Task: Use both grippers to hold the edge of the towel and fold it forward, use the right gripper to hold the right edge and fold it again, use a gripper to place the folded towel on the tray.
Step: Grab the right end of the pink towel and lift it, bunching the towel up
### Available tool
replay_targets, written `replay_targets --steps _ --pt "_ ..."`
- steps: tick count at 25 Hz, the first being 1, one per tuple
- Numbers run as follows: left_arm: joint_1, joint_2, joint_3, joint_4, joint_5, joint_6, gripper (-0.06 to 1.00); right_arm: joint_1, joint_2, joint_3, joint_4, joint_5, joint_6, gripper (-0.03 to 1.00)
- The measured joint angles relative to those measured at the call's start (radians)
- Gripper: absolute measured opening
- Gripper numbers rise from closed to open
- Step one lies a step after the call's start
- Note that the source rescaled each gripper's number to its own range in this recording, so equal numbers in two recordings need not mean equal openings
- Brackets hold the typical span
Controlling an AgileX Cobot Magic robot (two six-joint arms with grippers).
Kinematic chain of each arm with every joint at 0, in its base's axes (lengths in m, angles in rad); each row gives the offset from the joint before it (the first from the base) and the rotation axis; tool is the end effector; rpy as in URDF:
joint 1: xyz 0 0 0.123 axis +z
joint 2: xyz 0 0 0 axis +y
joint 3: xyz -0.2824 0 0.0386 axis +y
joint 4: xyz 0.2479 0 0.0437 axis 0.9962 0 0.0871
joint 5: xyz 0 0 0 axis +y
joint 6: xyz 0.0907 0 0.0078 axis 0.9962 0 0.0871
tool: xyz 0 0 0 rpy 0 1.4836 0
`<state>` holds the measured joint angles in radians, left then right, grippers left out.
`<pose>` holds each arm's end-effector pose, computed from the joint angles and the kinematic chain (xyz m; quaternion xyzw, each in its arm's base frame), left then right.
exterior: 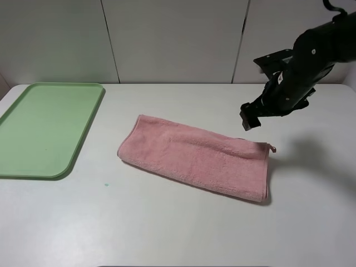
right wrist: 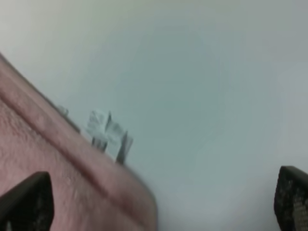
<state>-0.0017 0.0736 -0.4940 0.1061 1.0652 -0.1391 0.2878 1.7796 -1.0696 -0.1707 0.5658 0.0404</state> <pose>0.0067 0.0084 0.2754 -0.0600 0.8711 0.0188 0.4871 0.3351 0.0905 0.1789 -0.1822 0.9631 -0.0268 0.1963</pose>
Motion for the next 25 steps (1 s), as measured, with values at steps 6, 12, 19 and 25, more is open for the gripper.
replay_targets --steps 6,12,19,25 --pt "0.000 0.000 0.000 0.000 0.000 0.000 0.98 0.000 -0.115 -0.017 0.082 0.163 0.156 1.00" --pt "0.000 0.000 0.000 0.000 0.000 0.000 0.98 0.000 -0.133 -0.018 0.100 0.318 0.411 1.00" --pt "0.000 0.000 0.000 0.000 0.000 0.000 0.98 0.000 -0.069 0.044 0.134 0.296 0.532 1.00" --pt "0.000 0.000 0.000 0.000 0.000 0.000 0.98 0.000 -0.052 0.131 0.286 0.187 0.425 1.00"
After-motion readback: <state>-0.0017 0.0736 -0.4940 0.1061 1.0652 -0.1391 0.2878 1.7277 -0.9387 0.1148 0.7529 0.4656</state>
